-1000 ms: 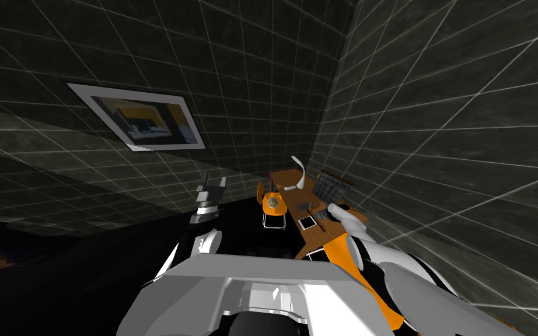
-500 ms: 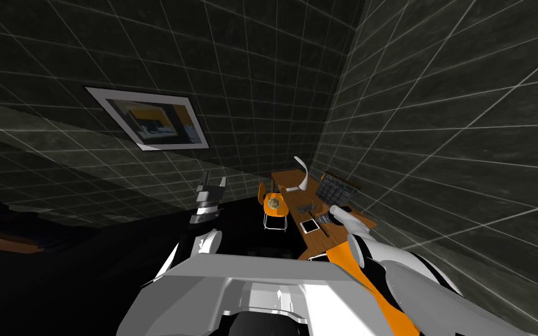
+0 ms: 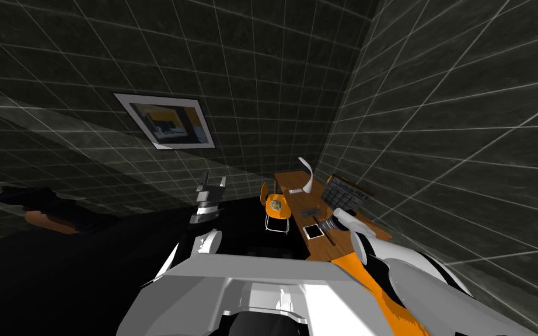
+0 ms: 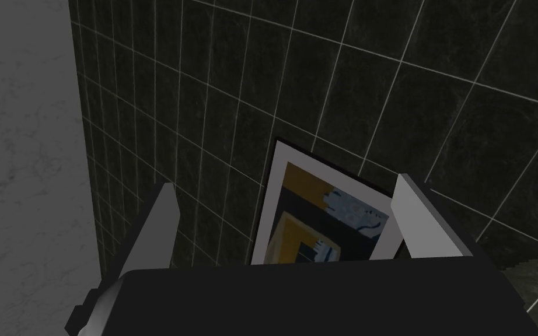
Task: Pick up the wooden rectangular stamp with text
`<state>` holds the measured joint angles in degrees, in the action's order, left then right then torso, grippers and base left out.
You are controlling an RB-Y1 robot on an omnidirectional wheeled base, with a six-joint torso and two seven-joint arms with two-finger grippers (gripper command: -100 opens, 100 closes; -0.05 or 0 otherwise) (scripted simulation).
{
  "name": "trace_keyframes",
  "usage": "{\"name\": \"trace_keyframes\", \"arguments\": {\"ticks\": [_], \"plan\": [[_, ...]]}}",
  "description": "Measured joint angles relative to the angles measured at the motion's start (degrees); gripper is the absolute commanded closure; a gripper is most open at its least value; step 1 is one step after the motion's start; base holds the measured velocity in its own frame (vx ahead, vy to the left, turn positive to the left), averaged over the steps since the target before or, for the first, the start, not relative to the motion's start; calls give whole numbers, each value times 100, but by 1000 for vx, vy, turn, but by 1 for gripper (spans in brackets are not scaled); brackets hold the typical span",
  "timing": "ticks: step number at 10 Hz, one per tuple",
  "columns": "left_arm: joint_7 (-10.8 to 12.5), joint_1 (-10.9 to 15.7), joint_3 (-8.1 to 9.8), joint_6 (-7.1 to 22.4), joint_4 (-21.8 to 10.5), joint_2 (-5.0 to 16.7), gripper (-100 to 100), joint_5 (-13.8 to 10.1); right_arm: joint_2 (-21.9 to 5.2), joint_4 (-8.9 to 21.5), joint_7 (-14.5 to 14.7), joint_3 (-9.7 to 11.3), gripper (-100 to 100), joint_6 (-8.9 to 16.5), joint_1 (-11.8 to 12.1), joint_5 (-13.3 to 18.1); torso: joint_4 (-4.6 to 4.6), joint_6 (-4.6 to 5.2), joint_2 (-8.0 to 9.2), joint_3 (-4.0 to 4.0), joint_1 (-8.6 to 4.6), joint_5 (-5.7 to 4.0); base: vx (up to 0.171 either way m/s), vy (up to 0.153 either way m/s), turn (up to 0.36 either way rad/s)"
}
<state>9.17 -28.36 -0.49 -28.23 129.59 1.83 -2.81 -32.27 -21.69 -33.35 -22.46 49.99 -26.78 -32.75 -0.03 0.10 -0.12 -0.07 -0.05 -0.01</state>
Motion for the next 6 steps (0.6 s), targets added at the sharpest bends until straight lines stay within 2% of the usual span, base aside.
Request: {"name": "trace_keyframes", "arguments": {"ticks": [1, 2, 3, 4, 6], "plan": [[0, 0, 0, 0, 0, 0, 0, 0, -79, 331, 41, -26, -100, 41, -93, -4, 0, -2, -2, -1, -1, 0, 56, -39, 174], [0, 0, 0, 0, 0, 0, 0, 0, -149, 501, 48, -47, -100, 135, -110, 4, -1, 1, -7, -4, -4, -1, 61, -32, 122], [0, -1, 0, 0, 0, 0, 0, 0, -65, -48, -199, -24, -100, 459, 206, 89, -2, 2, -8, -5, -2, -2, 27, -21, 31], [0, -1, 0, 0, 0, 0, 0, 0, -64, -206, -284, -29, -100, 566, 223, 101, 0, 1, -1, -1, 2, 1, -1, -10, -8], [0, 0, 0, 0, 0, 0, 0, 0, -151, -380, -201, -56, -100, 560, 152, 70, 3, 3, 13, 8, 11, 3, -9, 2, -4]]}}
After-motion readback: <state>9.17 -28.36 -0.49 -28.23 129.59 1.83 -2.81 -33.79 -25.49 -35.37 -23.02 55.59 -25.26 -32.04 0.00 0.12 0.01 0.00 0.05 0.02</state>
